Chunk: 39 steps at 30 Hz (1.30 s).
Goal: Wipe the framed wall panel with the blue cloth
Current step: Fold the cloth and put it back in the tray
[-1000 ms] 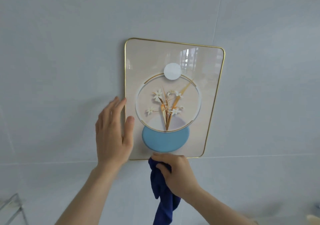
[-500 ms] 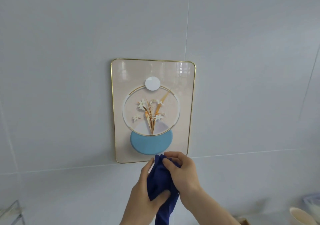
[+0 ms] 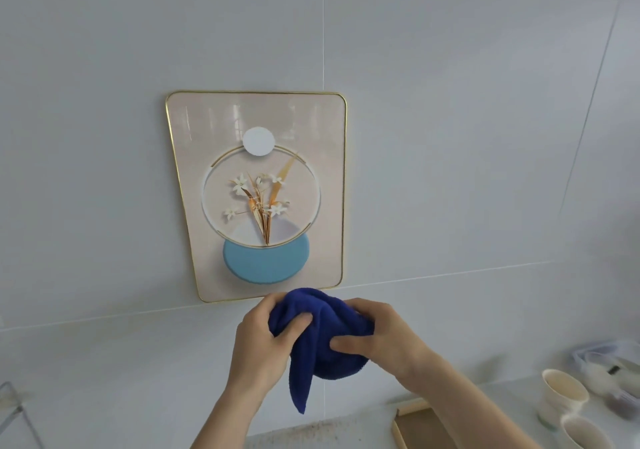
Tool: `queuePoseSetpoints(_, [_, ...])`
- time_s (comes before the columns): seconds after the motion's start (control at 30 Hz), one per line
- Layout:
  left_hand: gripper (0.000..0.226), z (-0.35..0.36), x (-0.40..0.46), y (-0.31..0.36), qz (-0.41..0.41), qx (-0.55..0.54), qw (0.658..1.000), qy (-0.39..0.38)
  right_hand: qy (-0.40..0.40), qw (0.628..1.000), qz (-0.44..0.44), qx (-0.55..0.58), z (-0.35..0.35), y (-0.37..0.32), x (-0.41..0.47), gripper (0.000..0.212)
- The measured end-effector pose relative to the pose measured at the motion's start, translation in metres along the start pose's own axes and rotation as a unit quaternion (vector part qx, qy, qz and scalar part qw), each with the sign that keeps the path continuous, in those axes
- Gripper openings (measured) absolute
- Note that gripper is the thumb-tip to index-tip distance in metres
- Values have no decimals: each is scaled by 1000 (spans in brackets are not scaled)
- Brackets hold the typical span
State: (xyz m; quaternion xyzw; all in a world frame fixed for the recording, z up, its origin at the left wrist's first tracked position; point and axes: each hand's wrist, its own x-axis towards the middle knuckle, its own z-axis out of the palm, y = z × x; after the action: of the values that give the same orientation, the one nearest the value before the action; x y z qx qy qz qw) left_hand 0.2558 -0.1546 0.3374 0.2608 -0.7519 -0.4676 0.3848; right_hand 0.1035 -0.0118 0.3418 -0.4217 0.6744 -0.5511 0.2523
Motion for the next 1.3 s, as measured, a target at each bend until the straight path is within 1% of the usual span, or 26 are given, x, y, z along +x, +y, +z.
queuePoseSetpoints(0.1, [15, 10, 3, 0, 7, 39, 999, 1, 24, 997, 11, -66, -26, 7, -5, 30])
queuePoseSetpoints(0.2, [9, 21, 5, -5, 17, 126, 992, -13, 46, 986, 22, -161, -51, 16, -7, 24])
queuePoseSetpoints(0.27, [11, 31, 6, -8, 26, 204, 978, -35, 37, 969, 15, -246, -69, 25, -9, 18])
queuePoseSetpoints(0.3, [12, 36, 7, -9, 25, 238, 970, -42, 31, 955, 13, -294, -77, 30, -10, 21])
queuePoseSetpoints(0.37, [12, 46, 10, -14, 23, 282, 958, -53, 29, 925, 22, -378, -94, 40, -12, 22])
queuePoseSetpoints(0.4, [13, 51, 12, -17, 21, 297, 953, -62, 30, 916, 29, -398, -102, 45, -14, 17])
queuePoseSetpoints(0.47, [14, 62, 14, -22, 20, 326, 941, -87, 31, 910, 37, -411, -118, 55, -15, 5])
queuePoseSetpoints(0.63, [21, 98, 18, -30, 29, 370, 921, -117, 21, 896, 46, -441, -150, 77, -20, 14])
queuePoseSetpoints(0.73, [28, 120, 21, -32, 24, 385, 913, -132, 21, 898, 56, -436, -171, 90, -22, 14])
queuePoseSetpoints(0.87, [31, 151, 24, -33, 19, 387, 910, -149, 20, 901, 72, -426, -198, 108, -27, 13])
queuePoseSetpoints(1.1, [30, 212, 22, -48, 7, 383, 905, -186, 20, 883, 112, -455, -235, 145, -34, 21])
queuePoseSetpoints(1.3, [30, 262, 10, -75, -26, 380, 901, -206, 16, 887, 146, -437, -250, 191, -30, 23])
